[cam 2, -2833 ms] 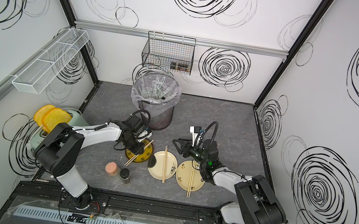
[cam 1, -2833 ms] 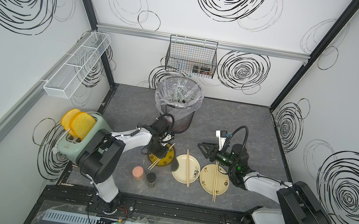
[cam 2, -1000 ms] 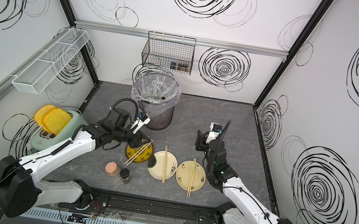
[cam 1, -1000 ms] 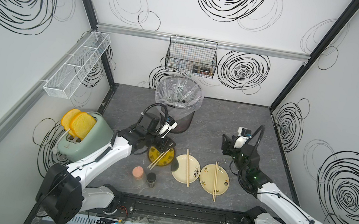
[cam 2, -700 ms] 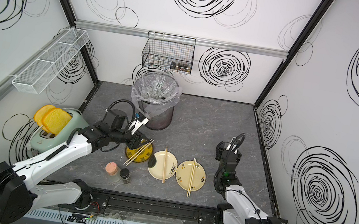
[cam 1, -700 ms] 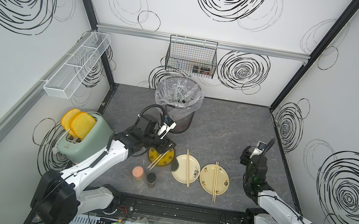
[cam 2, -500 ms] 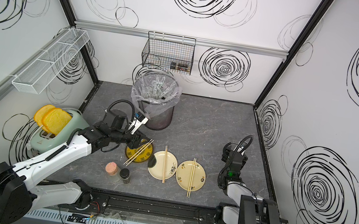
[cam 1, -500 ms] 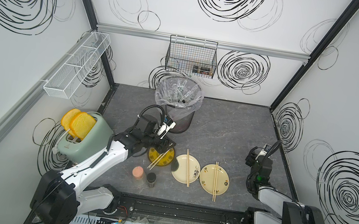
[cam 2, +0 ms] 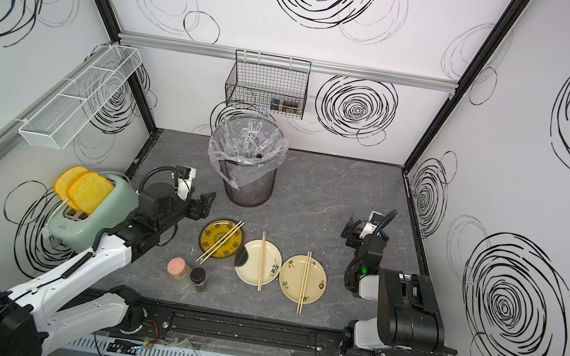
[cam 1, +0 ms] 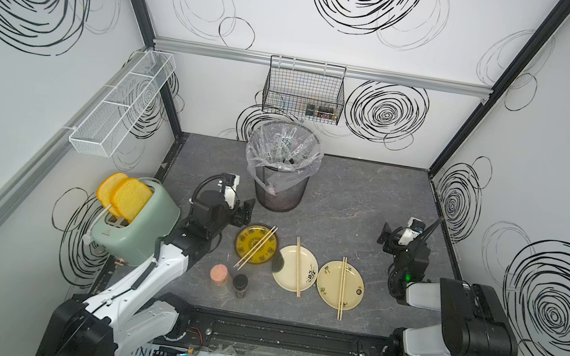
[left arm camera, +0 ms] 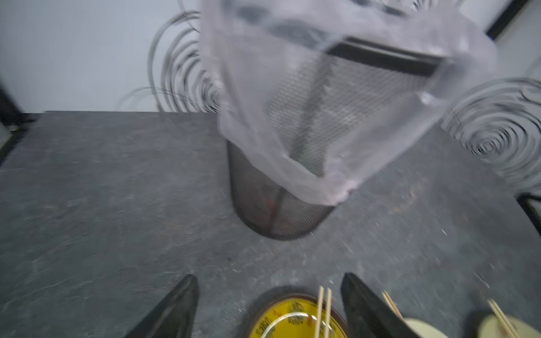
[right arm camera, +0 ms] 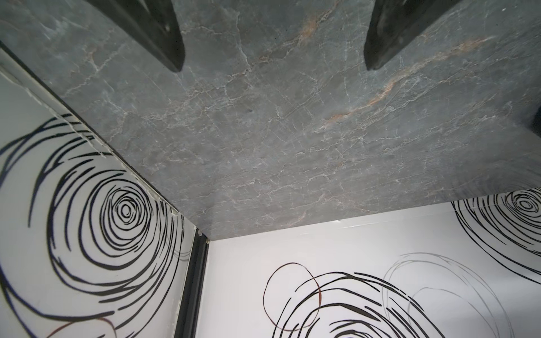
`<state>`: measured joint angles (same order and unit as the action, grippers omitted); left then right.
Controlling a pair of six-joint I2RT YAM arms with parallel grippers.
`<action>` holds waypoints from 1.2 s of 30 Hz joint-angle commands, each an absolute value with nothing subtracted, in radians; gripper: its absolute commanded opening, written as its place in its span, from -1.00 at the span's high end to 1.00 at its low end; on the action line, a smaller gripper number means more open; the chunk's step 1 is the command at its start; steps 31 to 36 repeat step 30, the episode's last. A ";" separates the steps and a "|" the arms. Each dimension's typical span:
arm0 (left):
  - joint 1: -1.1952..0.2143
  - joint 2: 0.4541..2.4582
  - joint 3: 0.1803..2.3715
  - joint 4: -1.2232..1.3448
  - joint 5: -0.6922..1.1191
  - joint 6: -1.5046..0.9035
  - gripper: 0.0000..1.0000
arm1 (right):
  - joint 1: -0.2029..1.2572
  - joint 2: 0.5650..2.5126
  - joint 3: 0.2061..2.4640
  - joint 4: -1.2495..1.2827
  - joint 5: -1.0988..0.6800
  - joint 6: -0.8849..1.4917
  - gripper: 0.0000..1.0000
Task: Remove the packaging of disposable chopsticks
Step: Reset both arms
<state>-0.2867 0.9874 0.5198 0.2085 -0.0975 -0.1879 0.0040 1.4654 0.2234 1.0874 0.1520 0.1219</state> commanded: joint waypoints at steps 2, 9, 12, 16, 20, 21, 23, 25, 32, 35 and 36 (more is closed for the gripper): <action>-0.264 1.012 0.382 0.650 -0.411 0.005 -0.93 | 0.009 1.467 0.236 1.129 0.168 0.108 -0.95; -0.093 1.166 0.111 1.187 -0.067 -0.010 -0.93 | 0.020 1.469 0.239 1.126 0.182 0.101 -0.95; -0.024 1.266 0.182 1.120 0.076 -0.048 -0.93 | 0.019 1.470 0.239 1.126 0.182 0.101 -0.95; 0.015 1.360 0.181 1.255 0.126 -0.017 -0.93 | 0.019 1.470 0.239 1.127 0.181 0.101 -0.95; 0.077 1.523 0.115 1.563 0.230 -0.073 -0.93 | 0.018 1.469 0.239 1.126 0.180 0.101 -0.96; 0.065 1.504 0.124 1.510 0.202 -0.059 -0.93 | 0.018 1.469 0.240 1.125 0.180 0.101 -0.95; 0.047 1.509 0.156 1.460 0.170 -0.051 -0.93 | 0.016 1.478 0.252 1.113 0.176 0.102 -0.95; 0.031 1.499 0.169 1.414 0.139 -0.038 -0.93 | 0.000 1.482 0.260 1.098 0.142 0.110 -0.95; 0.019 1.497 0.176 1.398 0.112 -0.031 -0.93 | 0.012 1.470 0.244 1.119 0.154 0.097 -0.95; 0.019 1.497 0.176 1.398 0.112 -0.031 -0.93 | 0.012 1.470 0.244 1.119 0.154 0.097 -0.95; 0.019 1.497 0.176 1.398 0.112 -0.031 -0.93 | 0.012 1.470 0.244 1.119 0.154 0.097 -0.95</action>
